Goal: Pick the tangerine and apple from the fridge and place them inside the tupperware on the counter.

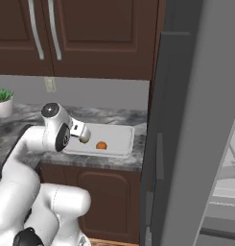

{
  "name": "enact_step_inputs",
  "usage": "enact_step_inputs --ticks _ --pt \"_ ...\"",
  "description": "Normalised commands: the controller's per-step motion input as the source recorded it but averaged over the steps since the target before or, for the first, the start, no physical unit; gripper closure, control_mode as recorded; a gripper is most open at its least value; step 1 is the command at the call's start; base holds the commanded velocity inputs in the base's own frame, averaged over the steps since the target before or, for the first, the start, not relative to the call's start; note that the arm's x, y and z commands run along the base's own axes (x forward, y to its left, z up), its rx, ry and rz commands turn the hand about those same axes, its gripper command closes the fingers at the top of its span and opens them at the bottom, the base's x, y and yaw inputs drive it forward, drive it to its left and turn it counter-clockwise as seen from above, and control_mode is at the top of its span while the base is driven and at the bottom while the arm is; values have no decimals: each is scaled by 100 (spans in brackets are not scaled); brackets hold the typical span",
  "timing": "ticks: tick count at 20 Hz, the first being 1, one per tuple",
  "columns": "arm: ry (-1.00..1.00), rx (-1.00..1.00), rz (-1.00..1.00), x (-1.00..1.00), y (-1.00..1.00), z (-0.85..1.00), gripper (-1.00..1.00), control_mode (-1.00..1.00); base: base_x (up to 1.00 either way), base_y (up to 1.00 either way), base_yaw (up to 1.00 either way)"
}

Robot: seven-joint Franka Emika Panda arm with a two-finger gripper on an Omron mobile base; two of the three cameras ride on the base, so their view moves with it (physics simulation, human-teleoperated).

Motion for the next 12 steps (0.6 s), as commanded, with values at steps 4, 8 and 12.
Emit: enact_step_inputs --ticks 4,8,12 --pt "0 0 0 -61 3 29 -100 -100 0 0 0" --pt "0 0 0 -37 3 28 -100 -100 0 0 0" --pt "0 0 0 -9 5 28 -100 -100 0 0 0"
